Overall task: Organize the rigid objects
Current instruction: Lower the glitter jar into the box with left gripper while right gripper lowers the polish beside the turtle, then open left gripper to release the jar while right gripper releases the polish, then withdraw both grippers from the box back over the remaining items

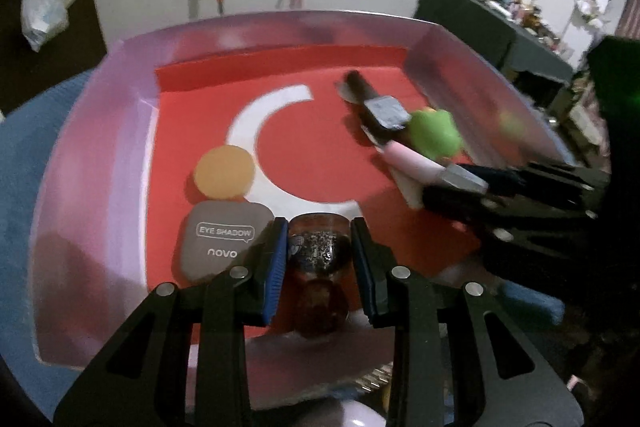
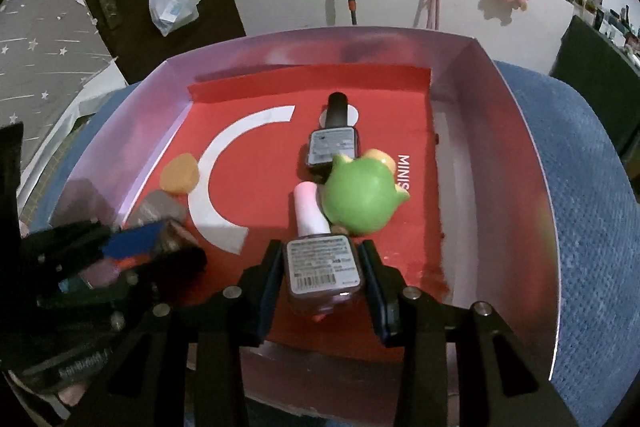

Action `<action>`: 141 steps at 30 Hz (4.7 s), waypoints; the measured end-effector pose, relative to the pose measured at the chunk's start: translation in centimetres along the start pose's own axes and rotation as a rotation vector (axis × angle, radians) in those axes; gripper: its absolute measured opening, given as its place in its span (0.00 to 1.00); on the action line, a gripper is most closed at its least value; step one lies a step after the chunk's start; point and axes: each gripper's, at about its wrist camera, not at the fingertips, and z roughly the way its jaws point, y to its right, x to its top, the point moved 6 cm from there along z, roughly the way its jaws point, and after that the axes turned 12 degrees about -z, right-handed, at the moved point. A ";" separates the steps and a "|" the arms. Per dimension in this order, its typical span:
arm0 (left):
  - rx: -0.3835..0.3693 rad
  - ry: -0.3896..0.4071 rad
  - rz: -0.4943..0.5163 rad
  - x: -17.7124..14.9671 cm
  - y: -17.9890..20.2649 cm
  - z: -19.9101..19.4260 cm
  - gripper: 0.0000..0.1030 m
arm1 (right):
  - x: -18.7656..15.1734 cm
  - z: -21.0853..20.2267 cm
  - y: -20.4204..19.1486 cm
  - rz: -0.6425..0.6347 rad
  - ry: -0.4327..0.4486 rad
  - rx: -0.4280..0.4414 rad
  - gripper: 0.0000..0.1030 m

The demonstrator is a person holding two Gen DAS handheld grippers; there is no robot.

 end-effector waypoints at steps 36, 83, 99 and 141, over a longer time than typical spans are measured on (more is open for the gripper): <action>0.079 0.016 -0.073 2.2 -3.0 1.0 0.29 | -0.3 0.4 -0.3 0.021 0.011 -0.041 0.40; 0.012 0.200 -0.064 1.2 -2.2 -8.1 1.00 | -1.4 -7.1 -2.8 0.045 0.191 0.025 0.82; 0.014 0.274 -0.093 -1.0 -3.3 -11.4 1.00 | -2.5 -11.1 -4.3 0.046 0.307 0.054 1.00; 0.006 0.299 -0.121 -9.9 -4.3 -13.8 1.00 | -9.4 -14.7 -9.6 -0.053 0.444 -0.189 1.00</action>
